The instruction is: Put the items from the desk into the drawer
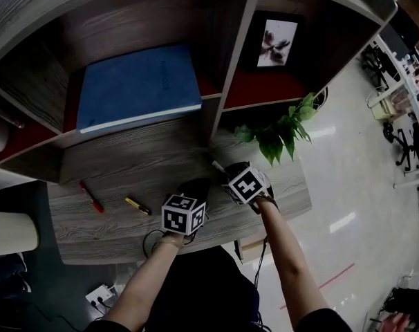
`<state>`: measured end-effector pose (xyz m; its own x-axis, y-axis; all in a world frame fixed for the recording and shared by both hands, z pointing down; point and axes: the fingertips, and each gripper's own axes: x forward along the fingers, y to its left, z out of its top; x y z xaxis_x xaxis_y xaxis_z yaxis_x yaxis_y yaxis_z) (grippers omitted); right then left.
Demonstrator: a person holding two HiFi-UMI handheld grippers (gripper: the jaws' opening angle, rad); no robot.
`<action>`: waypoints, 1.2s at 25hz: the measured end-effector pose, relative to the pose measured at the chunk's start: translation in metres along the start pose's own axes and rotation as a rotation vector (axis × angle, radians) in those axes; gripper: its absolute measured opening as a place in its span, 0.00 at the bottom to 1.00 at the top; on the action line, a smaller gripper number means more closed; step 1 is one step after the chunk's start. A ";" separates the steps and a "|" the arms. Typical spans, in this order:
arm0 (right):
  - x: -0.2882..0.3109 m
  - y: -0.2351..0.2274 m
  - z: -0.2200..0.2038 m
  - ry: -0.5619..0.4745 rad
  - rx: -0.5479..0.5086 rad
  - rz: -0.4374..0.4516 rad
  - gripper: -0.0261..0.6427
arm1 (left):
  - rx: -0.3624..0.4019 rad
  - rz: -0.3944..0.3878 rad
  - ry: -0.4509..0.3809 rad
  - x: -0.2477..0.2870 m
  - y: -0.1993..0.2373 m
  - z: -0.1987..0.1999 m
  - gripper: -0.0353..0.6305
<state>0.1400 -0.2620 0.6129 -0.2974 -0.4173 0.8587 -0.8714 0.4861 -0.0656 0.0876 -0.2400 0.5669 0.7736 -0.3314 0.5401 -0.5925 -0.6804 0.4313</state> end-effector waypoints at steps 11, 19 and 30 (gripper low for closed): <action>-0.045 0.017 -0.020 -0.118 0.122 -0.050 0.14 | 0.076 -0.078 0.041 -0.003 -0.035 -0.011 0.08; -0.081 0.021 -0.056 -0.206 0.346 -0.140 0.14 | 0.127 -0.173 0.102 0.002 -0.071 -0.033 0.08; -0.133 0.014 -0.128 -0.278 0.577 -0.323 0.14 | 0.245 -0.280 0.167 0.004 -0.122 -0.061 0.08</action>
<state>0.2171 -0.1018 0.5627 -0.0109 -0.6897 0.7240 -0.9772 -0.1462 -0.1540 0.1490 -0.1183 0.5604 0.8383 -0.0141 0.5450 -0.2773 -0.8717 0.4041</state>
